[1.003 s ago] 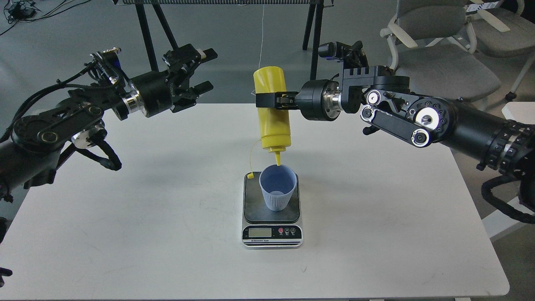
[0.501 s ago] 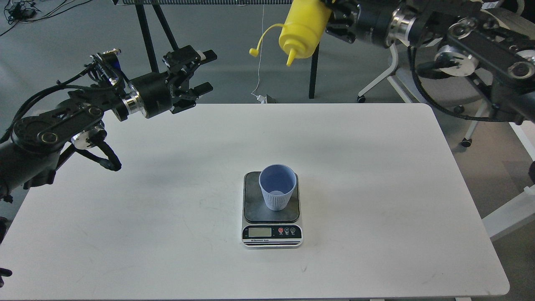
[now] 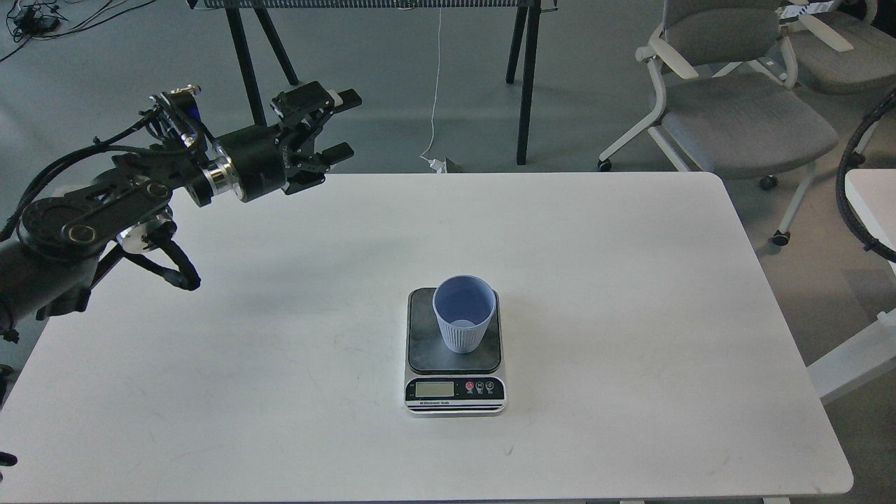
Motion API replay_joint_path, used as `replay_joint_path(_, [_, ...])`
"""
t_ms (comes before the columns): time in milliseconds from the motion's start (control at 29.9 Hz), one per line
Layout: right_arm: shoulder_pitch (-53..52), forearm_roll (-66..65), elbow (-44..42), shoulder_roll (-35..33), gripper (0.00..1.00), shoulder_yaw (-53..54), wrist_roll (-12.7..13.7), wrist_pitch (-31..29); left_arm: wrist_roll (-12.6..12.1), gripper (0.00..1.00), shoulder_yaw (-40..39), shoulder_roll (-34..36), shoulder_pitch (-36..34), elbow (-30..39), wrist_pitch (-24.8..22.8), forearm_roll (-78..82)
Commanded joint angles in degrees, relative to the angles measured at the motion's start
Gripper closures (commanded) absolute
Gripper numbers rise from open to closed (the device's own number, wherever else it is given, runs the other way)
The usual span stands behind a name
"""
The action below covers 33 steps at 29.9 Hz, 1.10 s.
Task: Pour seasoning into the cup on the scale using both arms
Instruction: 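Lift the yellow bottle away from the cup with the right gripper, then lower the upright yellow bottle back onto the table with the right gripper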
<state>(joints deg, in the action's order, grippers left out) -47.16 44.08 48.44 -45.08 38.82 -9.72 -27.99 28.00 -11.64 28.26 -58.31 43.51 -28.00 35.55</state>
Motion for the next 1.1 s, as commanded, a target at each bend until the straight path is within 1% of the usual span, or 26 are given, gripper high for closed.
replay_joint_path(0, [11.1, 11.62, 0.25, 1.3, 0.95, -0.23, 0.14, -0.01, 0.0, 0.0, 0.04, 0.04, 0.39, 0.0, 0.0, 0.13])
replay_joint_path(167, [22.1, 12.96, 1.91, 11.05, 0.95, 0.47, 0.23, -0.01, 0.0, 0.0, 0.3, -0.31, 0.83, 0.0, 0.0, 0.92])
replay_joint_path(334, [26.68, 12.17, 5.25, 15.89, 0.95, 0.21, 0.23, -0.01, 0.0, 0.0, 0.92, -1.1, 1.18, -0.09, 0.0, 1.01])
replay_joint_path(602, [27.56, 8.83, 6.22, 19.68, 0.95, -0.06, 0.14, -0.01, 0.0, 0.0, 1.01, -1.98, 1.18, -0.97, 0.0, 1.1])
replay_joint_path(1070, [28.09, 2.76, 2.1, 26.62, 0.94, -0.32, 0.23, -0.01, 0.0, 0.0, 1.01, -1.89, 1.53, -0.97, 0.0, 1.1])
